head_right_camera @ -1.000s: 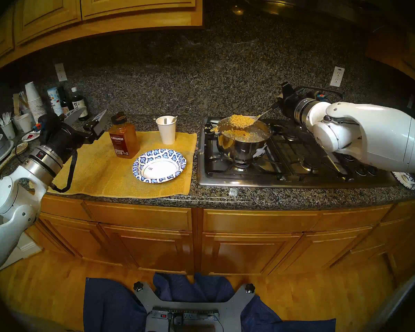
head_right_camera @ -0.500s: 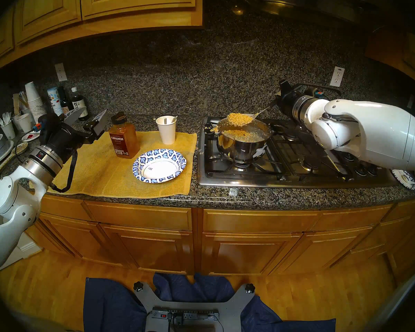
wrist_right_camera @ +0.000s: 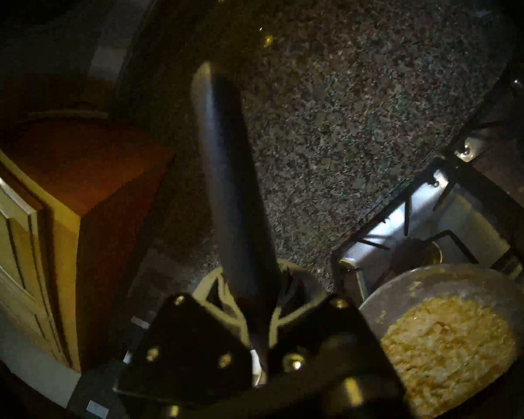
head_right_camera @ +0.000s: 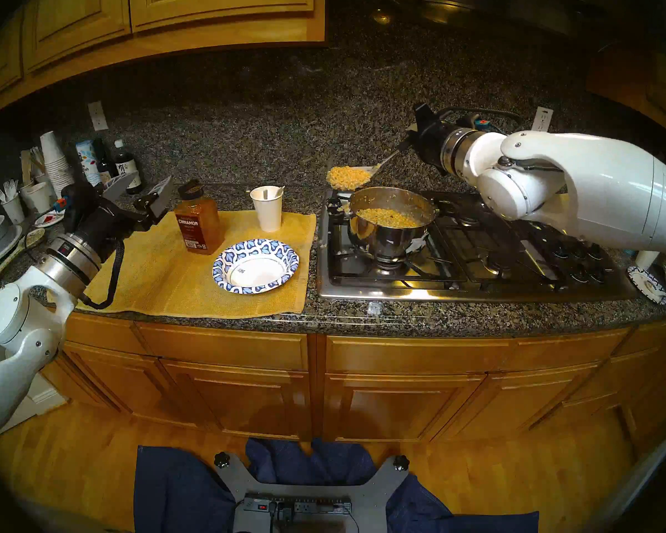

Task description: Scoop oatmeal into bowl, add cinnamon, and put a spoon inside bowl

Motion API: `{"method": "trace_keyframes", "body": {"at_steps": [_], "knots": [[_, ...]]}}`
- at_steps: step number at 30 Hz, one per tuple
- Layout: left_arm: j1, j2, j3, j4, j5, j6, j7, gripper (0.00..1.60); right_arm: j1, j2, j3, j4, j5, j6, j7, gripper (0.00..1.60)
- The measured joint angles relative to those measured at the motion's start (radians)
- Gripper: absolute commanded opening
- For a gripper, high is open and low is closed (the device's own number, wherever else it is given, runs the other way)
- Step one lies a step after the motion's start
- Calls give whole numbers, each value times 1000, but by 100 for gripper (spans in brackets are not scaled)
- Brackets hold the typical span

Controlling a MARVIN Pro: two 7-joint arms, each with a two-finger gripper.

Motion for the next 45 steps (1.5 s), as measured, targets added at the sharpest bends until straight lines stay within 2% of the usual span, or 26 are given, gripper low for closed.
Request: {"method": "trace_keyframes", "body": {"at_steps": [13, 29, 34, 45], "knots": [[0, 0, 0, 0, 0, 0, 0, 160, 7, -122, 56, 5, 56, 19, -35, 0], [0, 0, -1, 0, 0, 0, 0, 160, -19, -275, 116, 74, 57, 18, -49, 0], [0, 0, -1, 0, 0, 0, 0, 160, -32, -294, 123, 70, 57, 16, -52, 0], [0, 0, -1, 0, 0, 0, -1, 160, -59, -295, 125, -9, 57, -19, -66, 0]]}}
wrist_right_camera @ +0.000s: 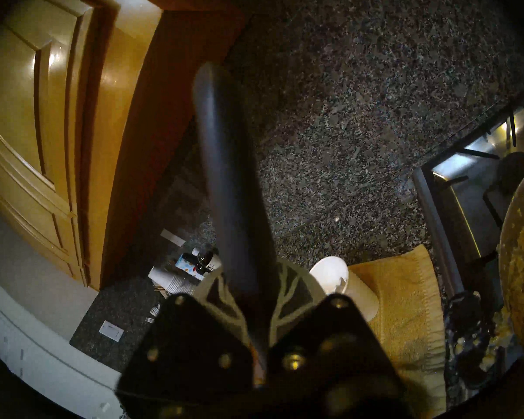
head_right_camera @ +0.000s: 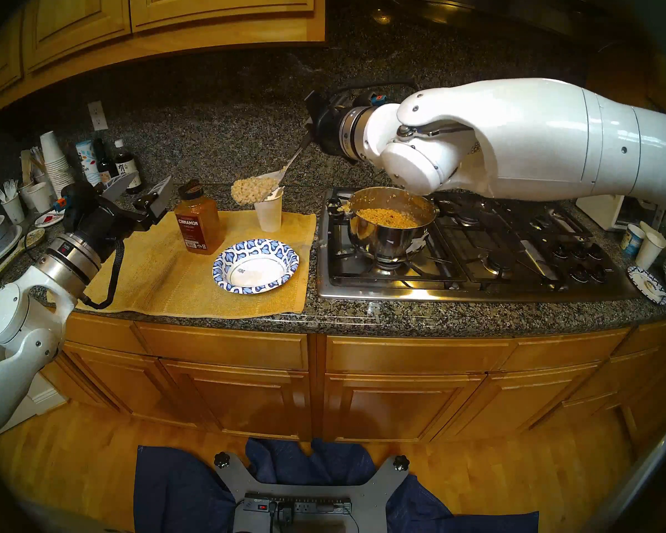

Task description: Scoop oatmeal into bowl, add cinnamon, and put a spoon inside bowl

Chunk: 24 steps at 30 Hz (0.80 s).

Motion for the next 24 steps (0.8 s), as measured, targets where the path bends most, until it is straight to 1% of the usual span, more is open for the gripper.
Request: {"method": "trace_keyframes", "body": {"at_steps": [11, 24], "knots": [[0, 0, 0, 0, 0, 0, 0, 160, -23, -6, -5, -8, 0, -52, -13, 0], [0, 0, 0, 0, 0, 0, 0, 160, -45, -35, -41, -15, -11, -110, -27, 0]]}}
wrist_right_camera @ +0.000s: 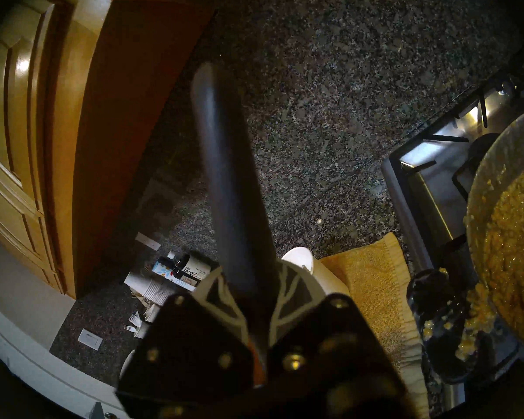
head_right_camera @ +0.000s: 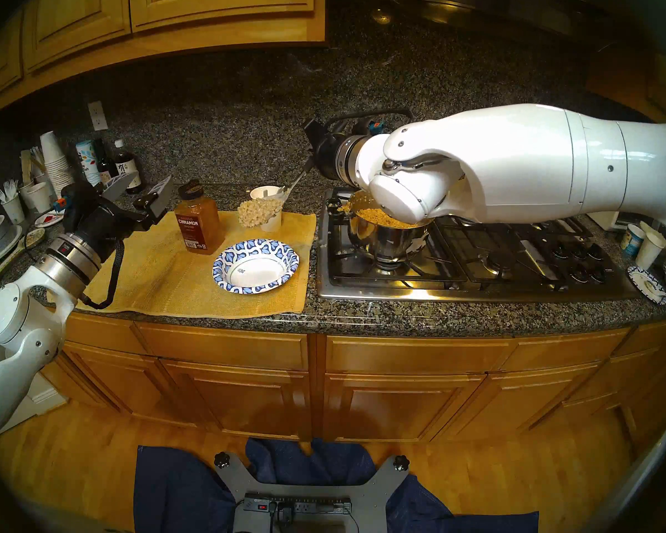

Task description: Scoop oatmeal into bowl, add cinnamon, and put a spoon inside bowl

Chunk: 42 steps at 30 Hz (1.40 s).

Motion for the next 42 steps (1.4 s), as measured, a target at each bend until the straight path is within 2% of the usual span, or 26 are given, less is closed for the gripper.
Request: {"method": "trace_keyframes", "body": {"at_steps": [23, 34, 42], "knots": [[0, 0, 0, 0, 0, 0, 0, 160, -4, -71, -61, -8, -51, -61, -25, 0], [0, 0, 0, 0, 0, 0, 0, 160, 13, -128, -129, -10, -163, -107, -31, 0], [0, 0, 0, 0, 0, 0, 0, 160, 26, -158, -151, -25, -227, -142, -26, 0]]}}
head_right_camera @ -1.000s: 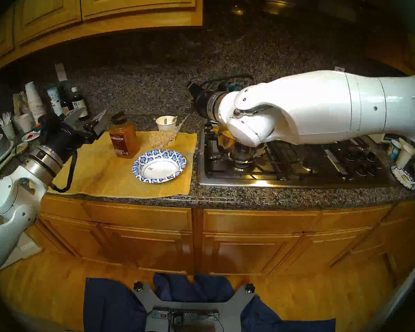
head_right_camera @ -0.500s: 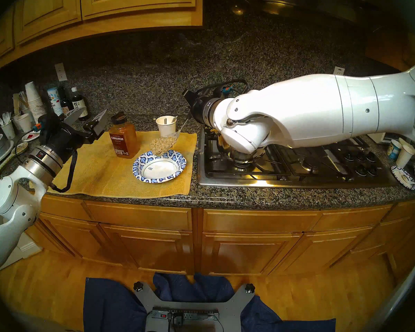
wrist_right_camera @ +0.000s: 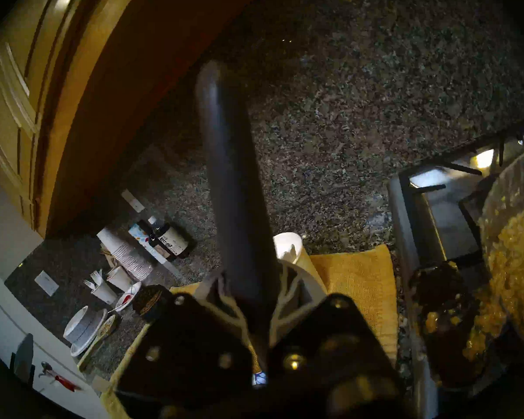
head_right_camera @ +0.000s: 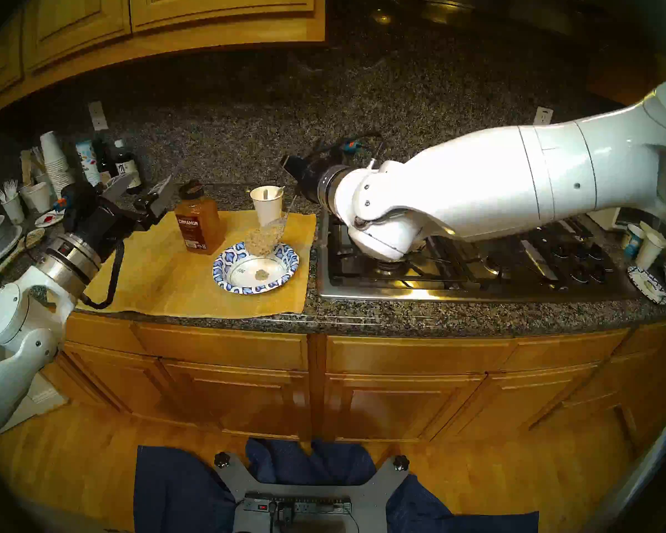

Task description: Scoop oatmeal into bowl, add cinnamon, and put a spoon inside bowl

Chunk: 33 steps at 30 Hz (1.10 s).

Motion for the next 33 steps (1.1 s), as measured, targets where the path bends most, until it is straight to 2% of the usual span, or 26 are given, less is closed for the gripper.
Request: {"method": "trace_keyframes", "body": {"at_steps": [13, 33], "knots": [[0, 0, 0, 0, 0, 0, 0, 160, 30, -57, -73, -39, -133, -80, -7, 0], [0, 0, 0, 0, 0, 0, 0, 160, 68, -217, -210, -26, -347, -233, -119, 0]]}}
